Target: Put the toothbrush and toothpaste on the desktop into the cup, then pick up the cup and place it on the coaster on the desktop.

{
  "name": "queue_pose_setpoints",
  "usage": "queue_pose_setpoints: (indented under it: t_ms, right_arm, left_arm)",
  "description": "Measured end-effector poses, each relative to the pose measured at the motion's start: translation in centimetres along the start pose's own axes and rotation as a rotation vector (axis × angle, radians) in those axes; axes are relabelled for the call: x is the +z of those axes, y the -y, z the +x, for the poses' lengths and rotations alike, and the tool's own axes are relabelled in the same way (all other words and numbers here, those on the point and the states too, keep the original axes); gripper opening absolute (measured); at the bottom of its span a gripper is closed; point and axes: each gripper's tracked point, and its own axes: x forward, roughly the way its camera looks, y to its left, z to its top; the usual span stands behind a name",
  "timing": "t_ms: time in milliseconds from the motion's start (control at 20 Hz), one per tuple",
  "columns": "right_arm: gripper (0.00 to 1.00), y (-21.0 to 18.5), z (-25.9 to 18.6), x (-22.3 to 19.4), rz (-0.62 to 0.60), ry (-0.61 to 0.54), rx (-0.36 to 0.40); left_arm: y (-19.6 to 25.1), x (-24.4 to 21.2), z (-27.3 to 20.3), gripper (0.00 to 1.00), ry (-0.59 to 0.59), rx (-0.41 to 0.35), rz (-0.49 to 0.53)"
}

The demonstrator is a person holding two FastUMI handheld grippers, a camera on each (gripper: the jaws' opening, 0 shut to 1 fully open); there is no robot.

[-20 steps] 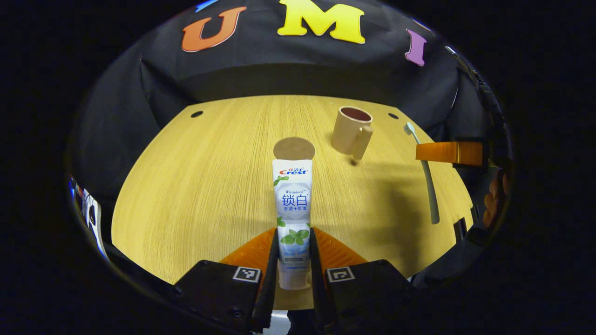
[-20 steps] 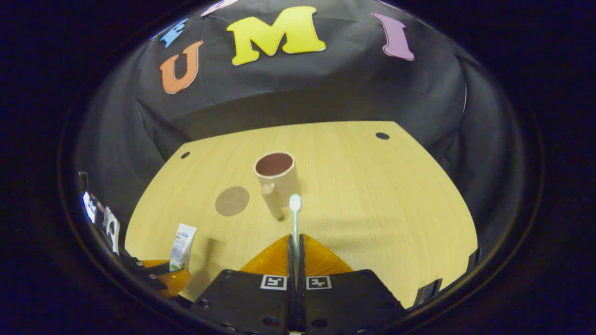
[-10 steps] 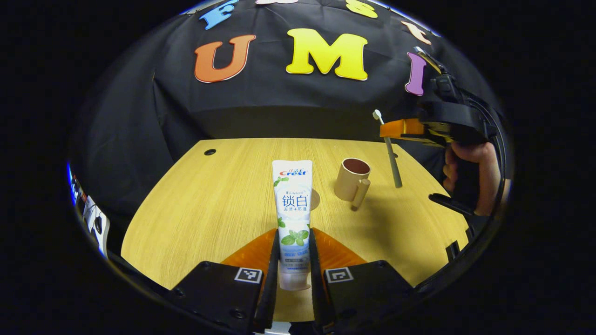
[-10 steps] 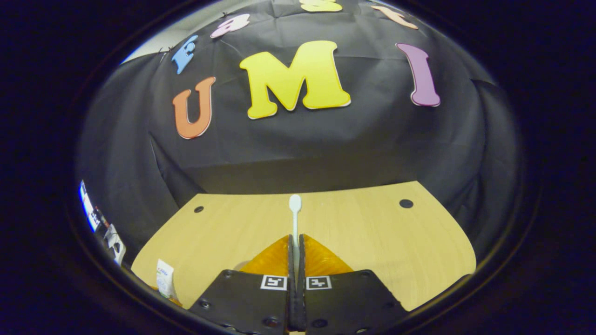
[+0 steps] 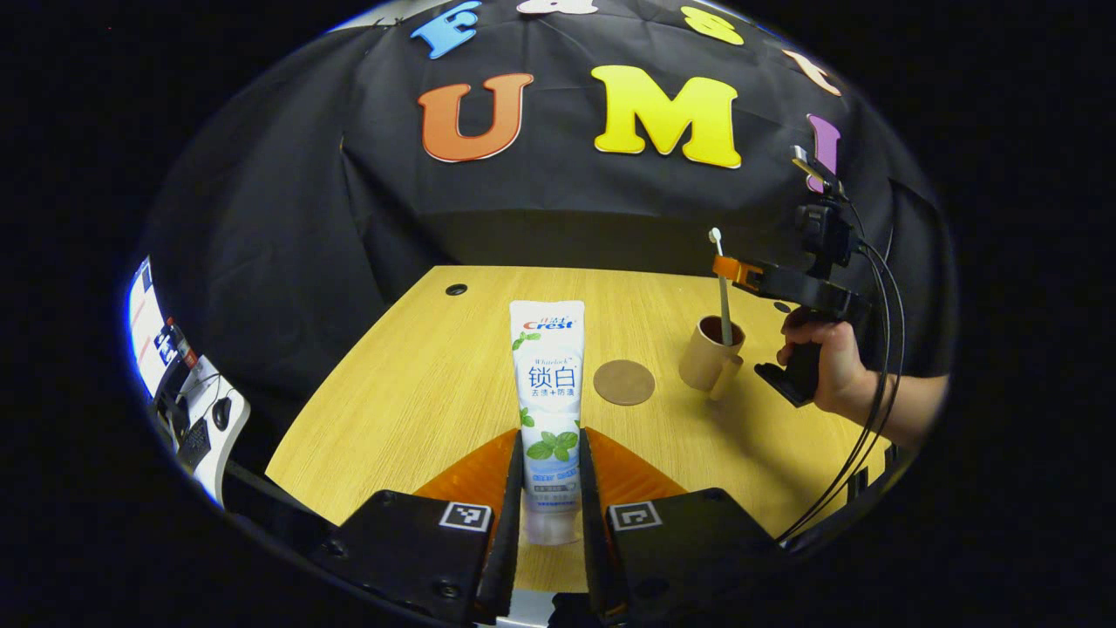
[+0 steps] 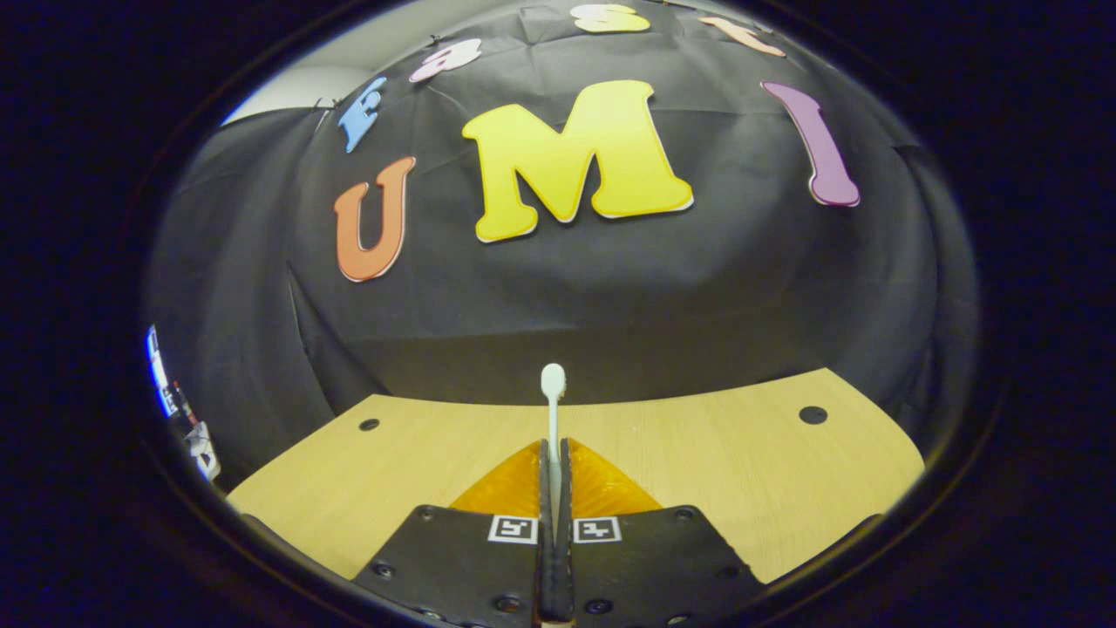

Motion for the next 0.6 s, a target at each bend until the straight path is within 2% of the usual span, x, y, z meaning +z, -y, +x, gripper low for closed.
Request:
queue_pose_setpoints:
  t_ms: [200,400,450,600]
  right_arm:
    - [0.00,-0.3,0.7,-1.2,0.016,-0.001,0.013]
    - [0.00,-0.9,1.2,-2.1,-0.026,0.019,0.052]
    - [0.03,-1.1,1.3,-2.5,-0.027,0.014,0.064]
    - [0.00,-0.8,1.1,-3.7,-0.028,0.002,0.067]
  left_arm:
    - [-0.5,0.1,0.3,0.35,-0.009,0.035,-0.022]
    - [-0.5,0.2,0.1,0.35,-0.009,0.057,-0.023]
    - [-0.4,0.2,0.1,0.35,-0.011,0.062,-0.027]
    - [-0.1,-0.3,0.0,0.35,-0.029,0.066,-0.043]
